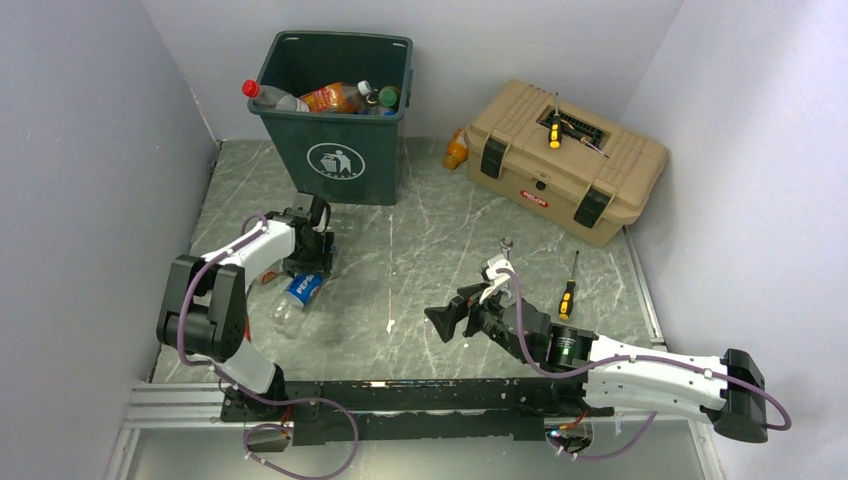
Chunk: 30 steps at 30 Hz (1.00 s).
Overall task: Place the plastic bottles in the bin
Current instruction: Pick up the plastic bottle at the center of the board.
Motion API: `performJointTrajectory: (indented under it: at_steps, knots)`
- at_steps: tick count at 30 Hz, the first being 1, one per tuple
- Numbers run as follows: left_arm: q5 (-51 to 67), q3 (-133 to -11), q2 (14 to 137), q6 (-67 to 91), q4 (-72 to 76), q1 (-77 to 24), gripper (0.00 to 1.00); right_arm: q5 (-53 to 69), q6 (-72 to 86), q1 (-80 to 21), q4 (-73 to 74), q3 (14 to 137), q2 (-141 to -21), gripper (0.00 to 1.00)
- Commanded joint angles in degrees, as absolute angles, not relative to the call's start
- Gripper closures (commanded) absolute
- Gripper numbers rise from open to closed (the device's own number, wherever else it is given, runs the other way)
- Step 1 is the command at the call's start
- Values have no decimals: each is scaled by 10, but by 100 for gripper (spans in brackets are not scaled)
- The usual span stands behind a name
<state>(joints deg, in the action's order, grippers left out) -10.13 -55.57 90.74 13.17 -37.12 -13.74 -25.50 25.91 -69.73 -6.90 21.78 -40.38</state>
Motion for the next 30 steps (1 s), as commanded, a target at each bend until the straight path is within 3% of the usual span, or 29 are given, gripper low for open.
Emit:
performJointTrajectory:
  at_steps: [1, 10, 25, 29, 30]
  knots:
    - [-53, -543, 911, 140, -350, -144, 33, -270, 250, -698, -80, 219, -392, 0]
    - [2, -534, 895, 175, -349, -200, 47, -272, 250, -698, -69, 232, -401, 0]
    - [140, -471, 734, 248, -291, -227, 100, -238, 254, -698, -39, 252, -382, 0]
    - [169, -449, 701, 279, -260, -228, 100, -209, 261, -697, -57, 247, -392, 0]
    - [161, -449, 701, 283, -263, -228, 93, -205, 264, -698, -59, 248, -398, 0]
